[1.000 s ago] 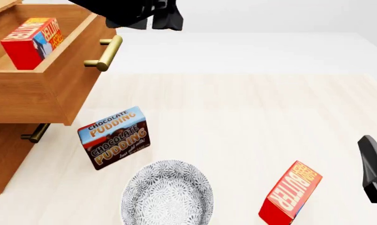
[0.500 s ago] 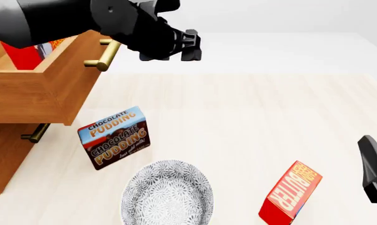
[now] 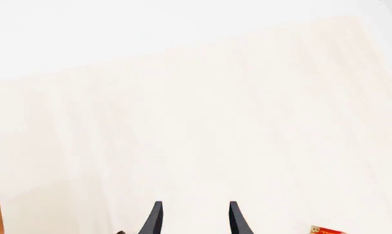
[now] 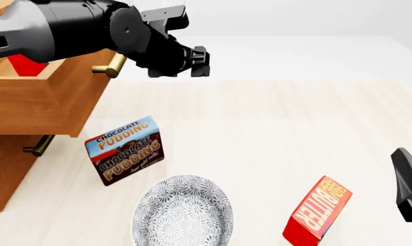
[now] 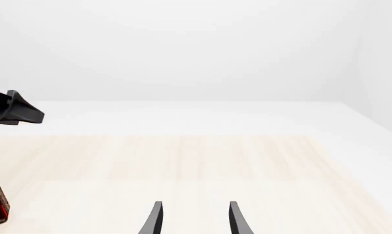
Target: Put the butter at the front in the top drawer of the cabinet and close it.
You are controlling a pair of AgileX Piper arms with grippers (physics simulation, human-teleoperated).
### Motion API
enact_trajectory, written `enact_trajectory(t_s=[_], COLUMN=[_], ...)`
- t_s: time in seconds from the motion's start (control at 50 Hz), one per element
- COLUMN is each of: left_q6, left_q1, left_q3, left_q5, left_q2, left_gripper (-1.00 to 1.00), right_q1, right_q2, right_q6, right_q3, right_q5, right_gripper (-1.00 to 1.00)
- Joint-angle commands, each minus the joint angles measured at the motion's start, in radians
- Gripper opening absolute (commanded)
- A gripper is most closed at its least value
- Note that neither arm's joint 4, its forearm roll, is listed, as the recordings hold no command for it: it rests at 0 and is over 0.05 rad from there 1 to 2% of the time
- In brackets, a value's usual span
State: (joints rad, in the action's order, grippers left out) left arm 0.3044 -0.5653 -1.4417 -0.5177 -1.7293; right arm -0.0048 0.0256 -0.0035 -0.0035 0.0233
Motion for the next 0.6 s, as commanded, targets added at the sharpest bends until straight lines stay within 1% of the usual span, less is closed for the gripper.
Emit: enact_trajectory(t_s=[0.02, 0.18, 0.3, 0.46, 0.48, 0.52, 0.6], left_q6=[-0.002, -0.008, -0.016, -0.015, -0.02, -0.021, -0.025], left_q1=[0.031, 0.047, 0.064, 0.075, 0.096, 0.11, 0.118], left_q3=[0.024, 0.024, 0.003, 0.017, 0.036, 0.044, 0.055], left_q5=[0.008, 0.005, -0.008, -0.007, -0.002, 0.002, 0.002], left_q2=[0.0, -0.012, -0.032, -0.022, -0.01, -0.006, 0.003], left_gripper=[1.0, 1.0, 1.0, 1.0, 1.0, 1.0, 1.0], right_q1=[0.0, 0.0, 0.0, 0.0, 0.0, 0.0, 0.0], right_q2=[-0.002, -0.003, -0.002, -0.002, -0.002, -0.002, -0.002], right_q6=[0.001, 0.0, 0.001, 0.001, 0.001, 0.001, 0.001], right_q3=[0.0, 0.0, 0.0, 0.0, 0.0, 0.0, 0.0], right_q5=[-0.002, -0.003, -0.002, -0.002, -0.002, -0.002, -0.002], right_gripper=[1.0, 1.0, 1.0, 1.0, 1.0, 1.0, 1.0])
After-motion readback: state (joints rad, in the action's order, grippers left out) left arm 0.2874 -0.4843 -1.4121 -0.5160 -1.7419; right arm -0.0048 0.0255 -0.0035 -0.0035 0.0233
